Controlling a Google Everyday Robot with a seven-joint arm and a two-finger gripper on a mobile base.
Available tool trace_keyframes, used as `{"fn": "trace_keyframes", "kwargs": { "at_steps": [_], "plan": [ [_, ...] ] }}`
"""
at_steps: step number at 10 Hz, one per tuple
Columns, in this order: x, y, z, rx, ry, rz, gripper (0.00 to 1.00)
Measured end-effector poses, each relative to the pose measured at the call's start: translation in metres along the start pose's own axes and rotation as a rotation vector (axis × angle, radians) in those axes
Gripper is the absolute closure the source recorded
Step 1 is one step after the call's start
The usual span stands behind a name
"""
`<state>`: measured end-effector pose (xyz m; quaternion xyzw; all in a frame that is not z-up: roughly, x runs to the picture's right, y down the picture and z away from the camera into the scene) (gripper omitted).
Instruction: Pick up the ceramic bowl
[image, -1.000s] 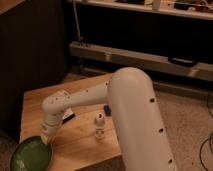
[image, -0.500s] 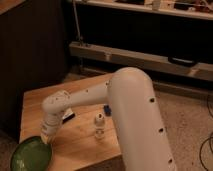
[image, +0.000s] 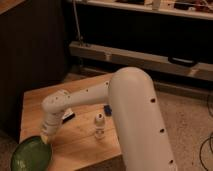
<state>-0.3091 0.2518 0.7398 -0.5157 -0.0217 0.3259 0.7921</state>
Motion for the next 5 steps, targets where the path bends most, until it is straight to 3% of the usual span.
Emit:
{"fn": "trace_keyframes", "kwargs": {
  "at_steps": [5],
  "plan": [
    [-0.011, 0.044, -0.082, -0.001, -0.001, 0.001, 0.28]
  ]
}}
